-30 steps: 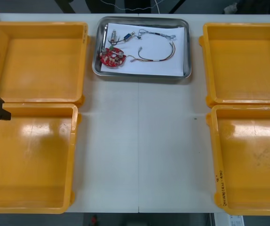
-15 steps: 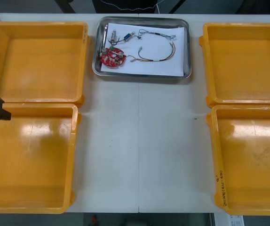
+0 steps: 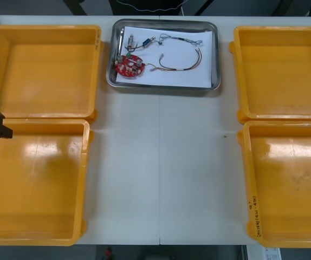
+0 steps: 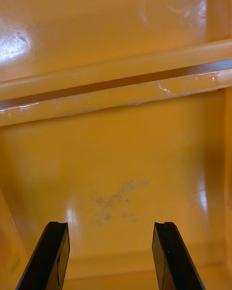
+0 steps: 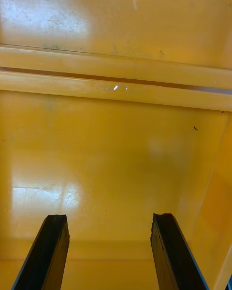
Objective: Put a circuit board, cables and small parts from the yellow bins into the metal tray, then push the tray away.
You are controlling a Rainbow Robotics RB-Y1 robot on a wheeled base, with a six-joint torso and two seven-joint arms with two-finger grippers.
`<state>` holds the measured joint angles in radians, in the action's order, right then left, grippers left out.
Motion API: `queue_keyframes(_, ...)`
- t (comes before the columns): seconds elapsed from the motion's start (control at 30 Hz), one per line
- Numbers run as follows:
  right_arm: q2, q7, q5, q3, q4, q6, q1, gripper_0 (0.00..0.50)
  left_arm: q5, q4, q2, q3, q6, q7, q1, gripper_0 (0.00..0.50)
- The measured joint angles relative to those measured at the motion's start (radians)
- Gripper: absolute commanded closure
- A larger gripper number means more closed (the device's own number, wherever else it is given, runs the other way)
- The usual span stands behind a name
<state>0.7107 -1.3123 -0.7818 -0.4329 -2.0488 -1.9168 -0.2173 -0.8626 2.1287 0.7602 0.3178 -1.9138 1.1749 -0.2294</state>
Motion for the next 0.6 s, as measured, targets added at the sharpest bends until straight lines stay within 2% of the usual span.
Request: queue_keyframes(0.6, 0.000, 0.000, 0.000, 0.000, 0.000, 0.000, 0.000, 0.000, 0.000, 0.000, 0.000, 0.000, 0.000, 0.000, 0.000, 0.000)
